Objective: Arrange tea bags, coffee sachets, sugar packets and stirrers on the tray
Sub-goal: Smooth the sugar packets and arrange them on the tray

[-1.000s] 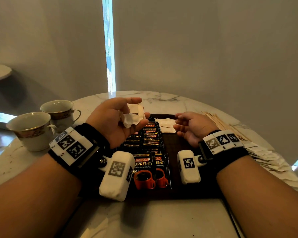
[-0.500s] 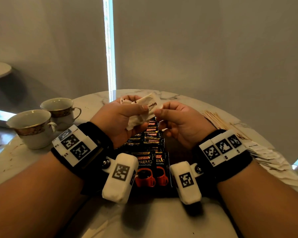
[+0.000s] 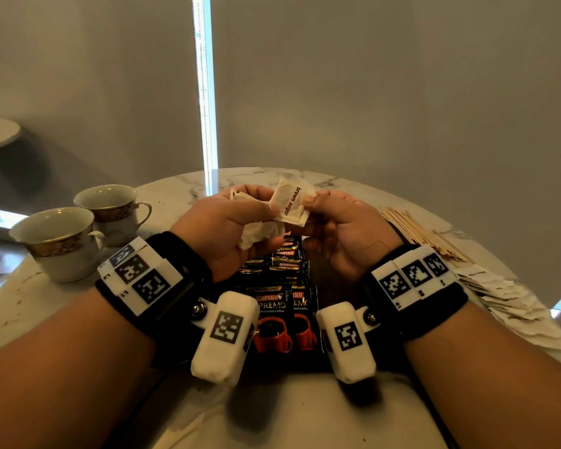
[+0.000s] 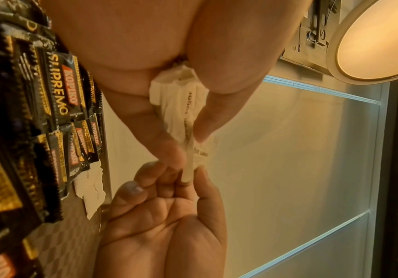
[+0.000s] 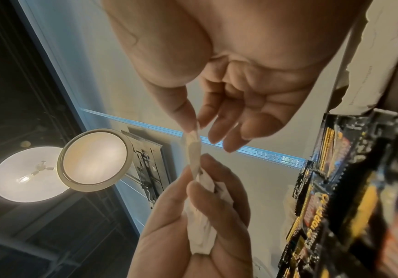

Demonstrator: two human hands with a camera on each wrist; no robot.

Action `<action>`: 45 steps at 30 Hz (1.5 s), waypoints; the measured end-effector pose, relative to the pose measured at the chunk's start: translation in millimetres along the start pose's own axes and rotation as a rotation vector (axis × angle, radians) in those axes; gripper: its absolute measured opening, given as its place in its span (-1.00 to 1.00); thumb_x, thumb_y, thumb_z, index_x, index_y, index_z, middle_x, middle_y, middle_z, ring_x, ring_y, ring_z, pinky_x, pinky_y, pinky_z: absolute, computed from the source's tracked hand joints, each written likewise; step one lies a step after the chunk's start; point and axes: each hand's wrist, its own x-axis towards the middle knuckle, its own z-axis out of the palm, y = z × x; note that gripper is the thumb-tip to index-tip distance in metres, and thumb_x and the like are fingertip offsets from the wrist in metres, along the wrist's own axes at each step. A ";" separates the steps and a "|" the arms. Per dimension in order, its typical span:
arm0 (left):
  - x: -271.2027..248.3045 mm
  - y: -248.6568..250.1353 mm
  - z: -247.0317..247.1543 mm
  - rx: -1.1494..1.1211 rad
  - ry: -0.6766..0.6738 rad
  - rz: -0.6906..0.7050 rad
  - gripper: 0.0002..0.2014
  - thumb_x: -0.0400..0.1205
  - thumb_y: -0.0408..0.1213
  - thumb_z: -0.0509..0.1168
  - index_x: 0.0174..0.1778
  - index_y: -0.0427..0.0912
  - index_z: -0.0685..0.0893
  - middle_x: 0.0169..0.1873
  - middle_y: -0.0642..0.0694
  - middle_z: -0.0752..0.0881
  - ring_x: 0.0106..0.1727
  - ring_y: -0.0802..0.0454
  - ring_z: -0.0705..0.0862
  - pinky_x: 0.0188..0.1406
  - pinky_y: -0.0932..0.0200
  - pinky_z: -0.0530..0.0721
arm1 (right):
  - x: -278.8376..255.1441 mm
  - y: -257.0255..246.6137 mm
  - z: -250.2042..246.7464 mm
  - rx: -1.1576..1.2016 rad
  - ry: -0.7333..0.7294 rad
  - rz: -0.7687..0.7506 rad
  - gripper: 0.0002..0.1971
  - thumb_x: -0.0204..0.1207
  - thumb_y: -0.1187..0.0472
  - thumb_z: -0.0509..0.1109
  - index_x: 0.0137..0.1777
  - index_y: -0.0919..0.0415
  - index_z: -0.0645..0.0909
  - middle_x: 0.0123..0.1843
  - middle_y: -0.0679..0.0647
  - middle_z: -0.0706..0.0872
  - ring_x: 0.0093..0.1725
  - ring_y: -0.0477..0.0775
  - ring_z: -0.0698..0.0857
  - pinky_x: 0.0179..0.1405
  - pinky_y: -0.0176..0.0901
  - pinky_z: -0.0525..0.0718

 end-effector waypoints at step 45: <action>0.2 4.4 -1.5 0.149 0.043 0.023 -0.91 0.72 -0.25 0.32 0.01 -0.19 0.61 -0.22 -0.20 0.79 -0.37 -0.05 0.70 -0.51 0.20 0.63 | -3.5 0.7 2.4 -0.160 -0.051 -0.015 -0.69 0.37 0.05 0.46 -0.03 0.29 0.66 -0.20 0.20 0.79 -0.33 0.07 0.71 -0.55 -0.20 0.57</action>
